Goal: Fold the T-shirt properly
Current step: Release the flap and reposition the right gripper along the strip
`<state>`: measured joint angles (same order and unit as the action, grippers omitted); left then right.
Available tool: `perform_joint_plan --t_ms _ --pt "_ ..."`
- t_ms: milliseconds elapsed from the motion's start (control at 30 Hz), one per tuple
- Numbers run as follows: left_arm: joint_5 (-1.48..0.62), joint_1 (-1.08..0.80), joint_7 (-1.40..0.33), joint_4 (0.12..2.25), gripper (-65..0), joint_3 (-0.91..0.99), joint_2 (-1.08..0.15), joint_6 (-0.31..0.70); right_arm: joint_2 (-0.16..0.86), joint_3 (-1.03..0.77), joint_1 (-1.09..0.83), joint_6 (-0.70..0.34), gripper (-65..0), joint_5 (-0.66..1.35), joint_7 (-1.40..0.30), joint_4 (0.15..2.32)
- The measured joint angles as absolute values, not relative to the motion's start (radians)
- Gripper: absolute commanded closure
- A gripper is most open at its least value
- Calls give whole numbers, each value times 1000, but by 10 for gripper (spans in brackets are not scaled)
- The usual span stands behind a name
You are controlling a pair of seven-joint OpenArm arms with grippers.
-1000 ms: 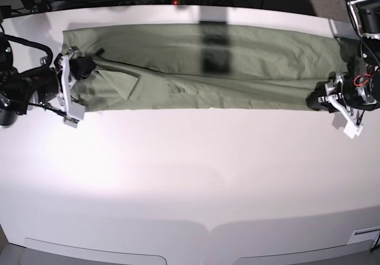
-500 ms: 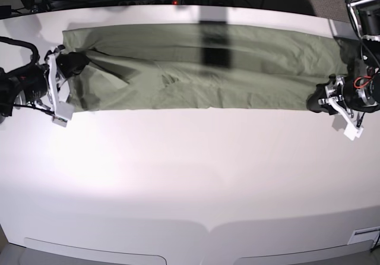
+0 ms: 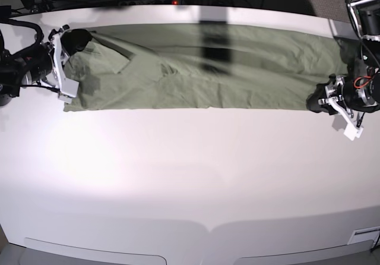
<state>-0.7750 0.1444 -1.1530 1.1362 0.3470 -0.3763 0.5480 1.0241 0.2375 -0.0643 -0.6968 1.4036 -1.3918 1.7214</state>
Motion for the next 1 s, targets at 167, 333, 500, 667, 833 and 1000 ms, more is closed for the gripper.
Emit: perform_joint_plan --t_ms 167,333,500,667,833,1000 --pt "-775 144 -1153 1136 -215 347 -376 548 972 237 -64 -696 0 1103 -1357 1700" --pt "-775 144 -1153 1136 -215 347 -376 548 880 237 -64 -694 0 857 -1136 1599" --pt "-775 144 -1153 1136 -215 347 -376 548 815 237 -64 -693 0 793 -1104 1551" --pt "-774 144 -1153 1136 -215 347 -377 548 785 237 -52 -693 0 752 -1069 1551" --pt "-774 144 -1156 1136 -215 347 -376 548 779 237 12 -693 0 753 -1059 1551" --pt "-771 144 -1156 1136 -215 347 -376 548 779 236 59 -693 0 754 -1072 1551"
